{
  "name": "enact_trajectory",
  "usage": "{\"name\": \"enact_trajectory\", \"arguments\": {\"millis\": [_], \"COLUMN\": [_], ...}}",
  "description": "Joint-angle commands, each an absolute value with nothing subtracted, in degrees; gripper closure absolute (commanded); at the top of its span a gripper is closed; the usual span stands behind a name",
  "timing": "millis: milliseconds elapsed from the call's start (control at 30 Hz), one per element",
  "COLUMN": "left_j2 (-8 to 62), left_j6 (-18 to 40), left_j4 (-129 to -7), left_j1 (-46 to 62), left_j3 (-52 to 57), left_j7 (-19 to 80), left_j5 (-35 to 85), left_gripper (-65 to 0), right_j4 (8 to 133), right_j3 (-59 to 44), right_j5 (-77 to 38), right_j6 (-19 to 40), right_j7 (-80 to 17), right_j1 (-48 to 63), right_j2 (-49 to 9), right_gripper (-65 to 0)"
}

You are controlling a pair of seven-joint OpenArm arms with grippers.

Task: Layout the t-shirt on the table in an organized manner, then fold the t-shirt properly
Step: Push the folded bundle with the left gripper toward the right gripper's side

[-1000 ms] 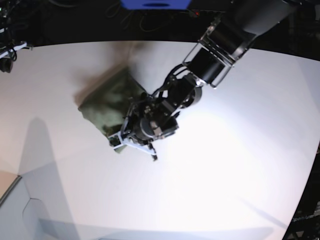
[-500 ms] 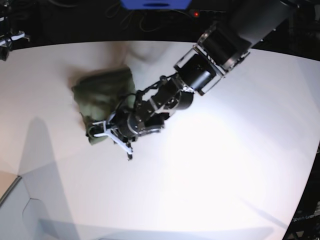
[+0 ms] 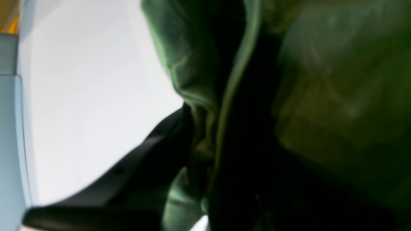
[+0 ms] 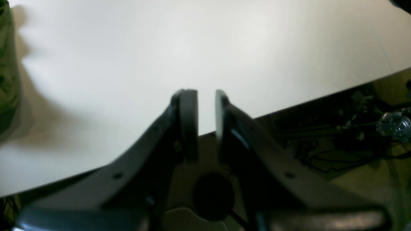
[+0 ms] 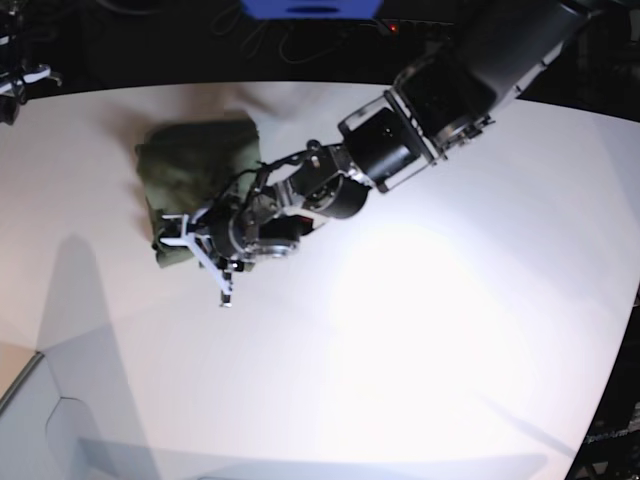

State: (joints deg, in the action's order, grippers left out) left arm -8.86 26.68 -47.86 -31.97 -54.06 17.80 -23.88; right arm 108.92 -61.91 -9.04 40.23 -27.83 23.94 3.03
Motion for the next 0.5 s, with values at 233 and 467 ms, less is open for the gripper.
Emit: {"name": "enact_trajectory", "arguments": {"millis": [233, 467], "left_j2": [-9.00, -9.00], "left_j6": [26.24, 26.24], "left_j4": [-54.99, -59.65], "left_j1": [-34.15, -34.24], "left_j3": [-52.00, -51.91], "left_j7": [21.49, 21.76], "left_j5": [-24.84, -24.84], "left_gripper": [-28.8, -32.0], "right_j4": [109.93, 109.93], "right_j3": [-59.30, -59.21], "right_j5": [-9.80, -9.80], "right_j6": [40.00, 40.00], "right_j7": [-26.51, -26.51], "right_j1": [24.13, 24.13], "right_j2": [2.24, 2.24], "right_gripper": [-8.1, -8.1]}}
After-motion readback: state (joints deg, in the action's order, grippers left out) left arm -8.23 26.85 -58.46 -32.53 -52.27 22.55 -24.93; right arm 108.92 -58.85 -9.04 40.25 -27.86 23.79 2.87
